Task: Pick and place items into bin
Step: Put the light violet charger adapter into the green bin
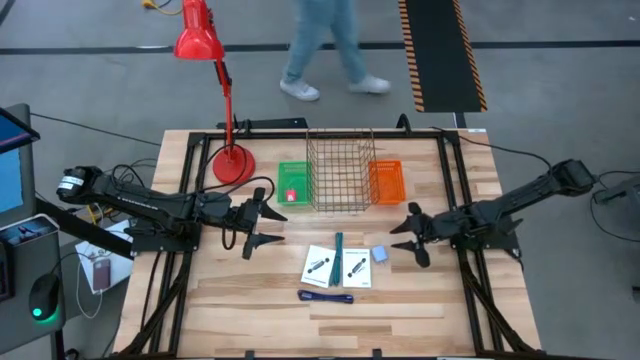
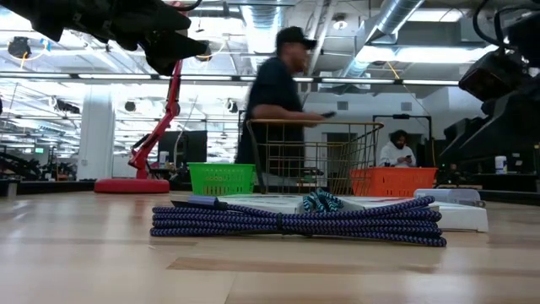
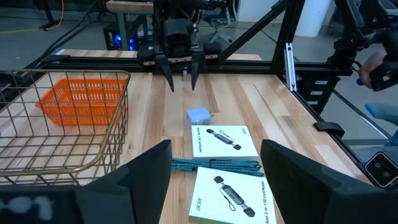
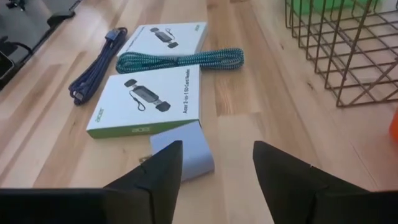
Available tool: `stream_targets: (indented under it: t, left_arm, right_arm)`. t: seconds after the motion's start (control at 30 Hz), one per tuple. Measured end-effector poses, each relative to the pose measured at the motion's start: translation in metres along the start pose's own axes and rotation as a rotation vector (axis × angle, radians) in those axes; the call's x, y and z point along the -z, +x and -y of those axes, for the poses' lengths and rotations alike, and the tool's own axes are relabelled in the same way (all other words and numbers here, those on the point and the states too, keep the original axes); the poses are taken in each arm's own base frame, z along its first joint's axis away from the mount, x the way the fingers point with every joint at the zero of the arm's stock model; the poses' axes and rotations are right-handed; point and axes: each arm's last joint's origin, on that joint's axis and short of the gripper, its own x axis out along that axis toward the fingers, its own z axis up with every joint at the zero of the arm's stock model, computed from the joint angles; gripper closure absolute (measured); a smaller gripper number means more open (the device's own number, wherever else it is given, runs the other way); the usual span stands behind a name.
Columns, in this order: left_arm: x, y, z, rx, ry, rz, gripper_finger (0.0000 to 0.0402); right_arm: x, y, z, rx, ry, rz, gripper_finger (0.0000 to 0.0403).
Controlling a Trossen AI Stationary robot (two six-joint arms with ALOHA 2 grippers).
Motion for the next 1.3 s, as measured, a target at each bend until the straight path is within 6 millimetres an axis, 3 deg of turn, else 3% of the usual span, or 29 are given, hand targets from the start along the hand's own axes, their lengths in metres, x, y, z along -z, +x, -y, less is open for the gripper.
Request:
stream_targets:
  t: [0.3, 0.9, 1.3]
  left_arm:
    - [0.0, 0.0, 0.0, 0.0, 0.0, 0.0, 0.0167]
    - [0.0, 0.0, 0.0, 0.001, -0.001, -0.001, 0.0167]
    - [0.0, 0.0, 0.0, 0.001, -0.001, -0.004, 0.0167]
  right_arm:
    - [-0.016, 0.011, -0.006, 0.022, -0.052, -0.094, 0.0173]
    - [-0.039, 0.05, -0.023, -0.029, -0.187, -0.396, 0.0177]
    - [-0.051, 0.07, -0.032, -0.057, -0.216, -0.481, 0.0178]
